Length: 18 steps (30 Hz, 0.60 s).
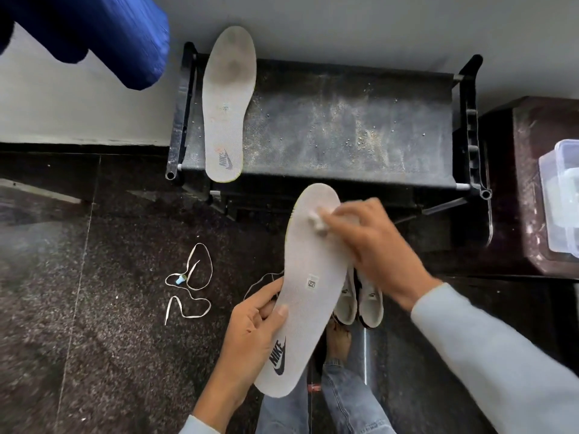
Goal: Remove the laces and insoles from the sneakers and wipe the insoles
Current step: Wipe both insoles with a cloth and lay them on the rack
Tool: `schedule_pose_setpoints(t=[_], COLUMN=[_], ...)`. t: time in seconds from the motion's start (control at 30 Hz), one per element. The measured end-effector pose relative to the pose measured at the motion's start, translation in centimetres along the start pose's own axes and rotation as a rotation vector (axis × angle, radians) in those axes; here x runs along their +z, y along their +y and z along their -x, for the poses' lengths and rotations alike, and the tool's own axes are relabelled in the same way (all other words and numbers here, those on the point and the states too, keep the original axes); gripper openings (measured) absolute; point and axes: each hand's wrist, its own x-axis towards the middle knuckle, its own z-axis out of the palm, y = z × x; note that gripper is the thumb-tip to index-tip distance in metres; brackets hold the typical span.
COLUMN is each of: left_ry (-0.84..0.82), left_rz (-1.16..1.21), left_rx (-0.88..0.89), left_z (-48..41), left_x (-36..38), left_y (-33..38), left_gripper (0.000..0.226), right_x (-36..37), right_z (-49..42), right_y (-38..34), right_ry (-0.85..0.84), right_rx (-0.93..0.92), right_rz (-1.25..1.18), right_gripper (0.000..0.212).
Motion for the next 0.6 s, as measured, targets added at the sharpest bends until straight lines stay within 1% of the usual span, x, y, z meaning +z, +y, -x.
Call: schedule_pose_setpoints(t=[0.1, 0.17, 0.23, 0.33, 0.4, 0.47, 0.53, 0.6], left_ry=[-0.01, -0.006, 0.011, 0.05, 0.079, 0.097, 0.124, 0.131], left_rz=[-0.019, -0.027, -0.02, -0.018, -0.017, -0.008, -0.002, -0.002], left_rx=[-0.019, -0.023, -0.033, -0.055, -0.067, -0.069, -0.071, -0.072], left_z=[0.2, 0.2, 0.1, 0.0, 0.0, 0.1, 0.2, 0.2], left_x=[-0.2, -0.2, -0.3, -0.4, -0.5, -0.7, -0.8, -0.9], left_y=[-0.3, -0.4, -0.5, -1.0, -1.3, -1.5, -1.6, -1.5], left_gripper=[0.041, 0.04, 0.04, 0.04, 0.039, 0.039, 0.04, 0.04], right_x=[-1.6, -2.9, -3.6, -3.6, -3.7, -3.8, -3.7, -3.6], right_z=[-2.4, -2.9, -2.6, -1.2, -0.8, -0.7, -0.6, -0.6], right_y=[2.4, 1.4, -1.1, -5.1, -6.1, -6.4, -6.9, -6.8], right_ry=[0.105, 0.232, 0.317, 0.301, 0.289, 0.33, 0.357, 0.413], right_rx=[0.169, 0.205, 0.126, -0.029, -0.094, -0.14, -0.188, -0.163], right_rz=[0.02, 0.001, 0.002, -0.003, 0.015, 0.01, 0.015, 0.006], right_gripper=[0.036, 0.029, 0.031, 0.038, 0.045, 0.047, 0.043, 0.03])
